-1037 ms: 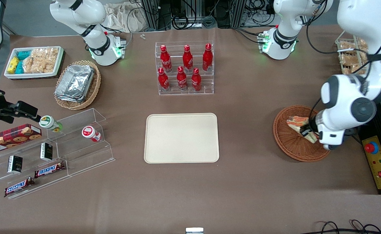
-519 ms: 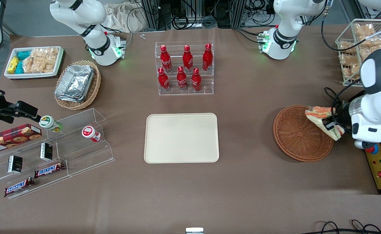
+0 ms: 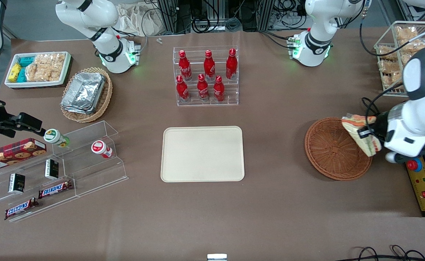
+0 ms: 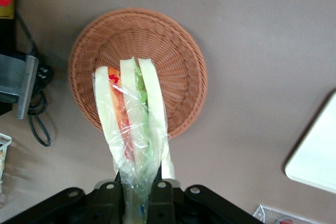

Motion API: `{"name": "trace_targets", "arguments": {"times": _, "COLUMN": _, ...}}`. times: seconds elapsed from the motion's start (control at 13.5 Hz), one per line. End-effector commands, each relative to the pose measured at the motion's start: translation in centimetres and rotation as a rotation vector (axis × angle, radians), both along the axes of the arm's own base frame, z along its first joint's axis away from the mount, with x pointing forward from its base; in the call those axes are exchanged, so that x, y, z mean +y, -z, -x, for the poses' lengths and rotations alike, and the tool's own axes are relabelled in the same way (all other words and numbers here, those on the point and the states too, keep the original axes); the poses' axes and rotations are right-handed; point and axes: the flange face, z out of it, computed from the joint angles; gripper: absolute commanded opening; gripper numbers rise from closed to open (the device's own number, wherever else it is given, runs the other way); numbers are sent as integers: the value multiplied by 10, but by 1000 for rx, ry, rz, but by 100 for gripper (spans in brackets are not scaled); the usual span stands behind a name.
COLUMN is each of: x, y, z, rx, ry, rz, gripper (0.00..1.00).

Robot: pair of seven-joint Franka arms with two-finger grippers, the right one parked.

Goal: Place sandwich from basket to tray
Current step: 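Lift the sandwich up out of the basket with the left gripper, then carry the sandwich over to the cream tray with the left gripper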

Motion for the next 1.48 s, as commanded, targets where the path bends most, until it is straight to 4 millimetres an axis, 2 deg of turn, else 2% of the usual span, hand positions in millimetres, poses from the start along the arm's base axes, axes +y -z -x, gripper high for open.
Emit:
{"name": "trace_targets", "arguments": {"times": 0.0, "x": -42, "y": -4, "z": 6, "rx": 28, "ry": 76, "rz": 10, "gripper": 19}}
{"name": "trace_targets", "arguments": {"times": 0.15, "x": -74, "y": -6, "z": 12, "rx": 26, "ry": 120, "rz": 23, "gripper": 19}}
{"name": "trace_targets", "arguments": {"times": 0.22, "x": -82, "y": -4, "z": 13, "rx": 30, "ry": 101, "rz": 22, "gripper": 19}}
{"name": "trace_targets", "arguments": {"times": 0.44, "x": -126, "y": 10, "z": 20, "rx": 53, "ry": 158, "rz": 43, "gripper": 19}}
{"name": "trace_targets", "arguments": {"times": 0.52, "x": -146, "y": 20, "z": 23, "rx": 65, "ry": 185, "rz": 53, "gripper": 24}}
{"name": "trace_targets", "arguments": {"times": 0.74, "x": -239, "y": 41, "z": 44, "rx": 25, "ry": 337, "rz": 79, "gripper": 26}}
{"name": "trace_targets", "arguments": {"times": 0.81, "x": -264, "y": 56, "z": 49, "rx": 15, "ry": 373, "rz": 75, "gripper": 26}}
{"name": "trace_targets", "arguments": {"times": 0.96, "x": -295, "y": 89, "z": 46, "rx": -10, "ry": 383, "rz": 94, "gripper": 26}}
{"name": "trace_targets", "arguments": {"times": 1.19, "x": -337, "y": 142, "z": 40, "rx": -62, "ry": 416, "rz": 157, "gripper": 26}}
{"name": "trace_targets", "arguments": {"times": 1.33, "x": -362, "y": 169, "z": 41, "rx": -98, "ry": 436, "rz": 191, "gripper": 26}}
{"name": "trace_targets", "arguments": {"times": 1.41, "x": -368, "y": 185, "z": 39, "rx": -120, "ry": 438, "rz": 204, "gripper": 26}}
